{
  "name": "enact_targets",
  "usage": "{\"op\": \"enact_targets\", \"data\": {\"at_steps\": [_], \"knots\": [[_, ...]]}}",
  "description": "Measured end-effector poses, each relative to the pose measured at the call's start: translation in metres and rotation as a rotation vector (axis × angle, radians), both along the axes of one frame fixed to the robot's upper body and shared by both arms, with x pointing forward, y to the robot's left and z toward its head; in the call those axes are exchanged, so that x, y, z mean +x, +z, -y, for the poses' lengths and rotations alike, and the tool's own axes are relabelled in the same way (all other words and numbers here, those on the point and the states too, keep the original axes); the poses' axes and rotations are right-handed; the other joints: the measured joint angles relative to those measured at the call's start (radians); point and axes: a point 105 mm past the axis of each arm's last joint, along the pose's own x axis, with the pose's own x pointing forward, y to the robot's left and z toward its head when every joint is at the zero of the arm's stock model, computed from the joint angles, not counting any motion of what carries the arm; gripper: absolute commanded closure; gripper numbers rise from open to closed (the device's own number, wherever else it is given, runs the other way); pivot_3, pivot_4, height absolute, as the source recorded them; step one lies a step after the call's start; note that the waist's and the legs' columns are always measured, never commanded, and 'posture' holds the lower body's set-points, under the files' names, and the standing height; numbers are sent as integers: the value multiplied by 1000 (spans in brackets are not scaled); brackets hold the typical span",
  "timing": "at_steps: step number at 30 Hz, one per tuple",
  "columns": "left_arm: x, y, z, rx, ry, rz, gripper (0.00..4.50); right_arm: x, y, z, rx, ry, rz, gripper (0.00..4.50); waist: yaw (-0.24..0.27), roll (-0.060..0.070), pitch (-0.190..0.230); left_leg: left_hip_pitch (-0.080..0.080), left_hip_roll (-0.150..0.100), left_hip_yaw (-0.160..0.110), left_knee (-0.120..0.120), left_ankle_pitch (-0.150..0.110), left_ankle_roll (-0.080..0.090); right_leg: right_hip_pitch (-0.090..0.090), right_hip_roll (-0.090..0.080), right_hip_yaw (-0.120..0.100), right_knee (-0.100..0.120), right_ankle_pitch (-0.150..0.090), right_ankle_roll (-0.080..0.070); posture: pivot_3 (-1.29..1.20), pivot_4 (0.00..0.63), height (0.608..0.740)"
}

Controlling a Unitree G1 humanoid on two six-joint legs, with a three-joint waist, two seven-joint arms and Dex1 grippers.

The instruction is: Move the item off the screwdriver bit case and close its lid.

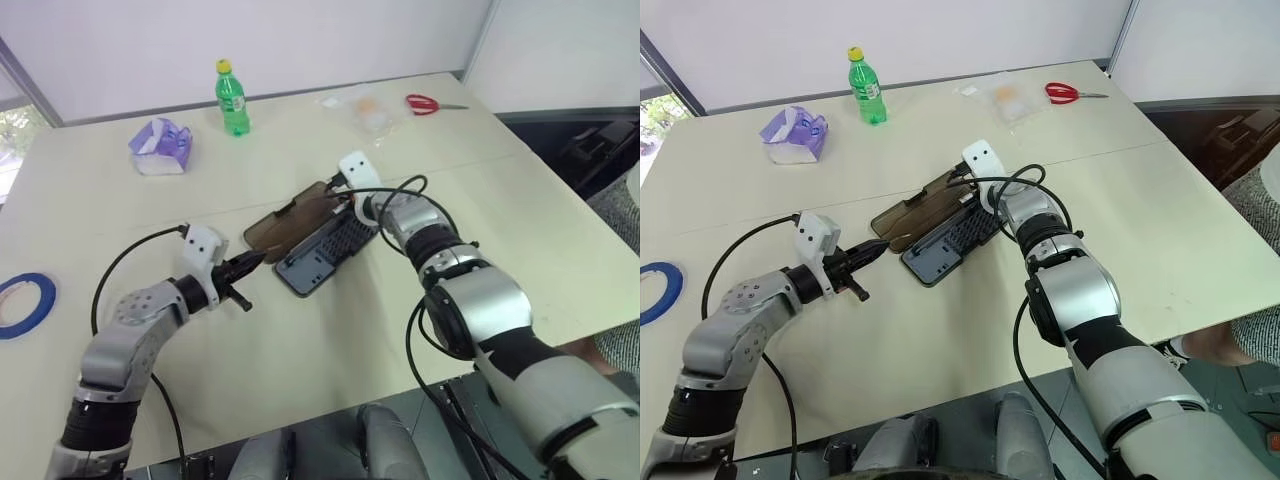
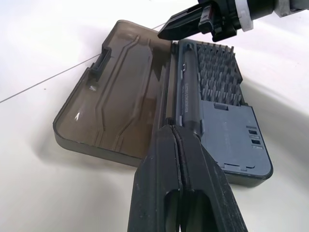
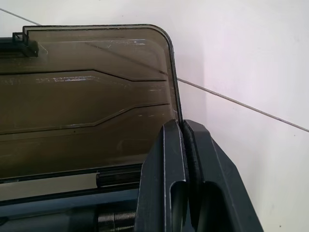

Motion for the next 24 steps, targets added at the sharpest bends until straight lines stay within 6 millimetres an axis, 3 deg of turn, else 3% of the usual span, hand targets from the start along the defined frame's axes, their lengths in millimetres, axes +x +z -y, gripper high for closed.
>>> {"op": "enact_targets", "data": {"at_steps": [12,24], "knots": [[3,2,5,7,-15,13,4500,-18,3,7,-44,15,-162,4434,3,0,-1,0,0,-1,0,0,0,-1,-1,0,4,0,0,0,150,740],[6,7,8,20,-41,31,4500,-89,6,25,-46,94,-317,4434,6,0,-1,-2,-1,1,0,0,0,-4,-2,0,5,0,0,0,150,740]]}}
